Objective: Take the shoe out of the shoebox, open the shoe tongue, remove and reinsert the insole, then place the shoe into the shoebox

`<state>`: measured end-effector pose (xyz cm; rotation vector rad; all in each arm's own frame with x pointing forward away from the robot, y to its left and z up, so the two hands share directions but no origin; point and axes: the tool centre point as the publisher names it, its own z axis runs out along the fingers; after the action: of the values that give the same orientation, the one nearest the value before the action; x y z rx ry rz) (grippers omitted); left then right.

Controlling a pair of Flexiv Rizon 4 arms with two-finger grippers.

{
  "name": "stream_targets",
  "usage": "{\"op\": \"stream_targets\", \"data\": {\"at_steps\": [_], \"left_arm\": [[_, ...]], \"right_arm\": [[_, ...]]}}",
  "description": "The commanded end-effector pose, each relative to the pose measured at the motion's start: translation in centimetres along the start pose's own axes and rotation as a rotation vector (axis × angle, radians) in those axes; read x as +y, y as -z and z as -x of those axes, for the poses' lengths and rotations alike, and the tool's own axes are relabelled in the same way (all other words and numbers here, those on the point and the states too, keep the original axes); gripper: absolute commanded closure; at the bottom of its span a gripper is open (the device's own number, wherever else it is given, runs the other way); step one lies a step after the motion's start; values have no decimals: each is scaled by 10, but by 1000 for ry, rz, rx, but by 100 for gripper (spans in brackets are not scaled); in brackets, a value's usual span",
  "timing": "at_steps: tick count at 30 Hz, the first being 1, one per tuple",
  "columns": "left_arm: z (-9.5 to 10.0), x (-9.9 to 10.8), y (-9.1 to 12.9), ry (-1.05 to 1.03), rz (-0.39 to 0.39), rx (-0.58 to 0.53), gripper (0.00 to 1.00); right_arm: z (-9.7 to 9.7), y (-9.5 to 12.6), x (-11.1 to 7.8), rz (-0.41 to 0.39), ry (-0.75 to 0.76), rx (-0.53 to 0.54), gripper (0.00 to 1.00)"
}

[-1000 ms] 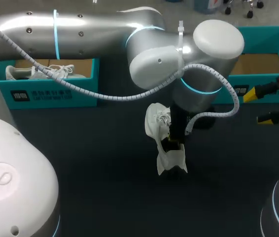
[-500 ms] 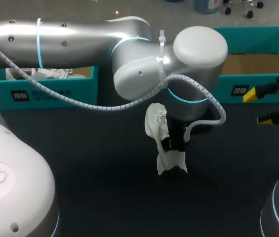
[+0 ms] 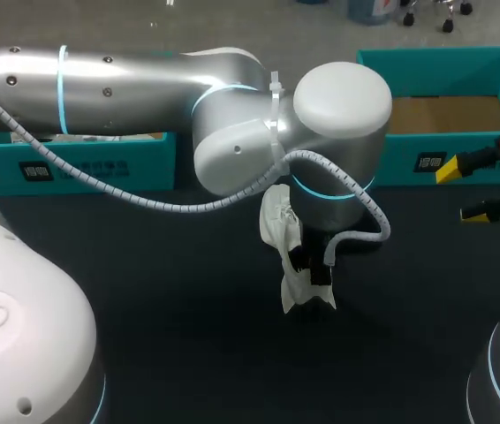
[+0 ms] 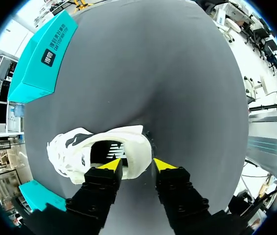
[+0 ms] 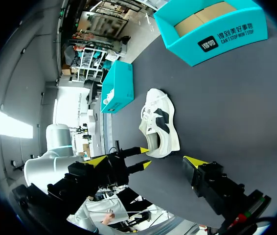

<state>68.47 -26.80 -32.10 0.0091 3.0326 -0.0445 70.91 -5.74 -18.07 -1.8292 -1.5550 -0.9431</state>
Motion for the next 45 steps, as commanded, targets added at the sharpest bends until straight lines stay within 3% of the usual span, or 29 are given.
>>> {"op": "stream_targets", "data": {"at_steps": [1, 20, 30, 34, 35, 37, 45], "left_arm": [[-4, -4, -4, 1, 9, -9, 0], [-17, 6, -55, -38, 30, 31, 0], [-17, 8, -73, 4, -8, 20, 0], [-17, 8, -77, 17, -2, 26, 63], [-17, 8, -77, 17, -1, 27, 69], [-17, 7, -78, 17, -2, 31, 100], [-21, 8, -78, 25, 3, 50, 100]], "right_arm": [[0, 0, 0, 0, -1, -1, 0], [0, 0, 0, 0, -1, -1, 0], [0, 0, 0, 0, -1, -1, 0], [0, 0, 0, 0, -1, -1, 0], [0, 0, 0, 0, -1, -1, 0], [0, 0, 0, 0, -1, -1, 0], [0, 0, 0, 0, -1, -1, 0]]}}
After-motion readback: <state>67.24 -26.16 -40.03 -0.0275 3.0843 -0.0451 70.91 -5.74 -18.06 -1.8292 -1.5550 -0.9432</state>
